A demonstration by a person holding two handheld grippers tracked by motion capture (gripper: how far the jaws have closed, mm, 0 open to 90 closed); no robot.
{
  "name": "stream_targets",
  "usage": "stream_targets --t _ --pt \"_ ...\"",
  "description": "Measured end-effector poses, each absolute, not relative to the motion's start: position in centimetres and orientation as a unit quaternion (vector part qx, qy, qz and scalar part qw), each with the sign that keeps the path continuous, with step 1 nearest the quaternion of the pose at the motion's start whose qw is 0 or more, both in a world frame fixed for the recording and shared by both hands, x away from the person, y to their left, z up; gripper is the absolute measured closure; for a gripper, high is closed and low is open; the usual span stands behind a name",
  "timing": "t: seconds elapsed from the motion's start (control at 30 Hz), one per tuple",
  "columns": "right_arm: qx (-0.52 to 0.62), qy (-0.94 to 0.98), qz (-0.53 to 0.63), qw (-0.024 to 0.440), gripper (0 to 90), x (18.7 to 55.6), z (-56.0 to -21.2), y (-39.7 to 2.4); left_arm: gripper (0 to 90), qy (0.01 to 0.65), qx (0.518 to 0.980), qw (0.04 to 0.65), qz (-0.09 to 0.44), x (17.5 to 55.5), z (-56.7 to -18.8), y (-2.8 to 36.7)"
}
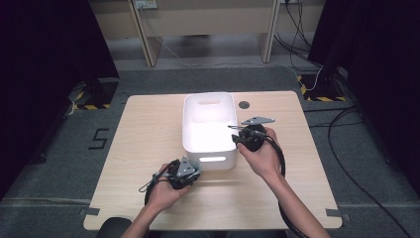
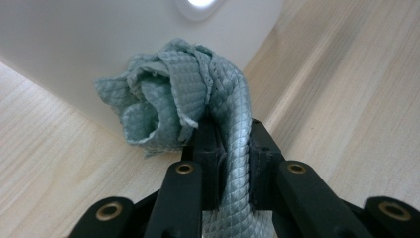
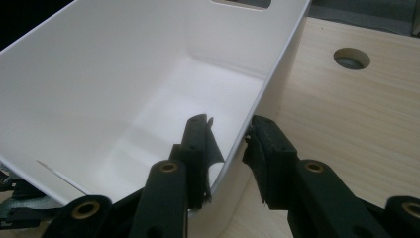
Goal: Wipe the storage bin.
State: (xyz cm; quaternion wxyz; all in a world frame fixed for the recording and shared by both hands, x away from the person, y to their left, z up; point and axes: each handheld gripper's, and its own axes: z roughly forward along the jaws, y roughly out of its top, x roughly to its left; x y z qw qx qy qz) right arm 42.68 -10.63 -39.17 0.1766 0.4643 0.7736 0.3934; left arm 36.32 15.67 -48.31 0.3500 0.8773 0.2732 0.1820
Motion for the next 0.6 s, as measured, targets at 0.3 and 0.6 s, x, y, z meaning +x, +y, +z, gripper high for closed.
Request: stream_targets --t 0.3,0.6 --pt "0.465 0.773 0.393 0.177 69.6 42.61 -39.19 -10.59 78.1 0.271 0.881 0.341 0.183 36.36 -48.60 15.51" --pt "0.464 0.772 0.394 0.180 69.6 42.60 -39.23 -10.54 78.2 0.273 0.883 0.336 0.181 36.42 -48.98 15.28"
